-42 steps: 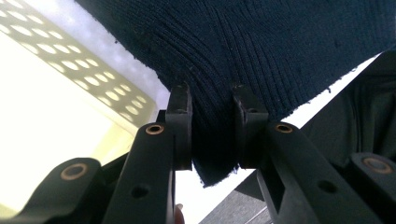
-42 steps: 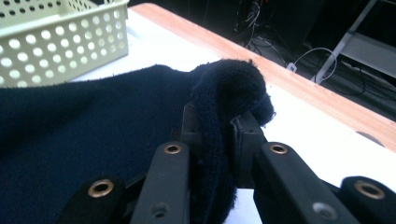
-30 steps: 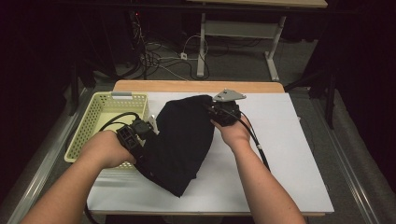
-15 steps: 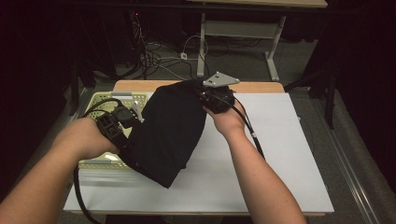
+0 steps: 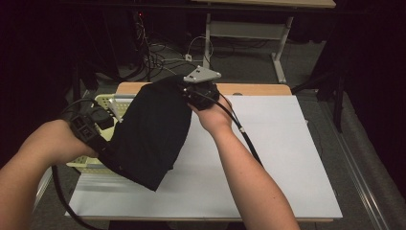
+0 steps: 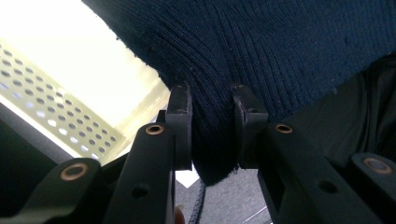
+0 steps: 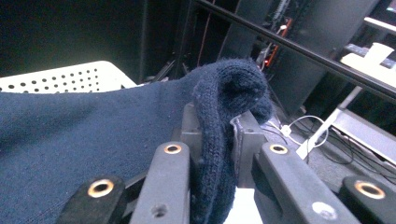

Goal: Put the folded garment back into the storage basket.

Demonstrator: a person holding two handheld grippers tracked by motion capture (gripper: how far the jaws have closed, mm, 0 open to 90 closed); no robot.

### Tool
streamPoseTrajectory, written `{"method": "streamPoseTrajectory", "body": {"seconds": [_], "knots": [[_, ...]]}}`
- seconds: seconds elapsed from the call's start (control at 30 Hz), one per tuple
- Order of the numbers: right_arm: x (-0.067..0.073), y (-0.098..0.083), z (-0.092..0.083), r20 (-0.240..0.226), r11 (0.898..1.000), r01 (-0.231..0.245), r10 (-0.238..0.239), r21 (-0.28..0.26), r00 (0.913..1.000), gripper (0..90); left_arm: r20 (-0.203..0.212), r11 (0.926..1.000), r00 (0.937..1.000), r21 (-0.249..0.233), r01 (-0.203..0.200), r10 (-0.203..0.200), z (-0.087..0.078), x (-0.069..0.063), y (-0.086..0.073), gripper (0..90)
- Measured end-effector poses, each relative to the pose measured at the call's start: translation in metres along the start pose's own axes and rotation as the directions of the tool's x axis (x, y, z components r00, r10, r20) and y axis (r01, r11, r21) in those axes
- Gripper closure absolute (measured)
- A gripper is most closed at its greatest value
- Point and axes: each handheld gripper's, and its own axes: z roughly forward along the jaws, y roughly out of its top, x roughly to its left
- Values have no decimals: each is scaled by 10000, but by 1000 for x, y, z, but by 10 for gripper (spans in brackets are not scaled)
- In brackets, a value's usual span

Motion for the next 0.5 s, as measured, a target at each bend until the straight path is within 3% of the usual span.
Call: {"method": "streamPoseTrajectory", "body": {"seconds": [0.17, 0.5], "knots": [[9, 1, 15, -434, 9997, -186, 193, 168, 9989, 799, 8, 9993, 9993, -53, 363, -363, 9, 12, -16, 710], [34, 3, 51, -667, 9993, 69, -45, 361, 9978, 799, 69, 9936, 9936, -94, 1128, -1127, 23, 35, -36, 710]]}}
